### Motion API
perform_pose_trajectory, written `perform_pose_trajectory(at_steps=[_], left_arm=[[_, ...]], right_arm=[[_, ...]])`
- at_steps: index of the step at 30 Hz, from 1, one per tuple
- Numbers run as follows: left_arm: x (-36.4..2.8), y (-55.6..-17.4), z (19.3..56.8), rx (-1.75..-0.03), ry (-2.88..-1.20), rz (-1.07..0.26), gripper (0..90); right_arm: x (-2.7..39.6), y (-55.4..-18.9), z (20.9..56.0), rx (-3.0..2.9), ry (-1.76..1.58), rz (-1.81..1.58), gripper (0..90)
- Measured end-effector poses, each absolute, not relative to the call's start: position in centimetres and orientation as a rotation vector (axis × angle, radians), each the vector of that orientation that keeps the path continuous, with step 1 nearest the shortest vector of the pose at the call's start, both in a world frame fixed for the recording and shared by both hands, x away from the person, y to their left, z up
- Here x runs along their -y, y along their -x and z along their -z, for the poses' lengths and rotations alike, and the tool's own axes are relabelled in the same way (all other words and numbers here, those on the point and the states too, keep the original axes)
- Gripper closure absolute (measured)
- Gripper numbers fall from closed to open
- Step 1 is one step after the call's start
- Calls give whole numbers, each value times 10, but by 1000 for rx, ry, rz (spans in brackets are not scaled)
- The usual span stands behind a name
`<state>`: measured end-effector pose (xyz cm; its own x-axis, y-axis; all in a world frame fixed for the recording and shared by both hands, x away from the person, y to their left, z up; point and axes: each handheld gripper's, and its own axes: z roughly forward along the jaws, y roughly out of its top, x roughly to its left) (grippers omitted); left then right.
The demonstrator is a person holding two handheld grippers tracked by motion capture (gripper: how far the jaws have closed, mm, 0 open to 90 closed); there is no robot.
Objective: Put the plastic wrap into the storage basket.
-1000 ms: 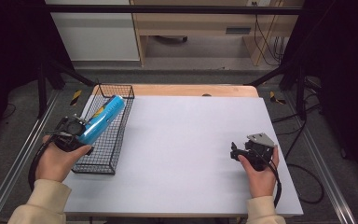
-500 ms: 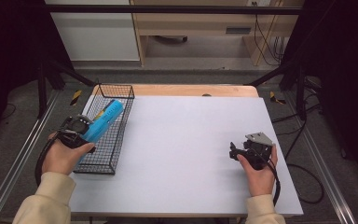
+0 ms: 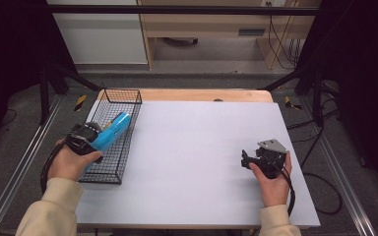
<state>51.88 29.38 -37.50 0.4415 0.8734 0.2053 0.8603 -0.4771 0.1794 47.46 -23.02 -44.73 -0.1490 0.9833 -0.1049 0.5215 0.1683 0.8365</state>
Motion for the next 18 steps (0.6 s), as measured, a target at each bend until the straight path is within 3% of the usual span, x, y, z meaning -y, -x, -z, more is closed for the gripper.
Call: perform_pose_trajectory(at_steps=[14,18], left_arm=[[-288,-529,376,-1540,-2637,-430,298],[-288,-526,375,-1497,-2618,-491,289]], right_arm=[[227,-477,452,-1804,-1418,-832,67],[224,-478,453,-1821,-1399,-813,66]])
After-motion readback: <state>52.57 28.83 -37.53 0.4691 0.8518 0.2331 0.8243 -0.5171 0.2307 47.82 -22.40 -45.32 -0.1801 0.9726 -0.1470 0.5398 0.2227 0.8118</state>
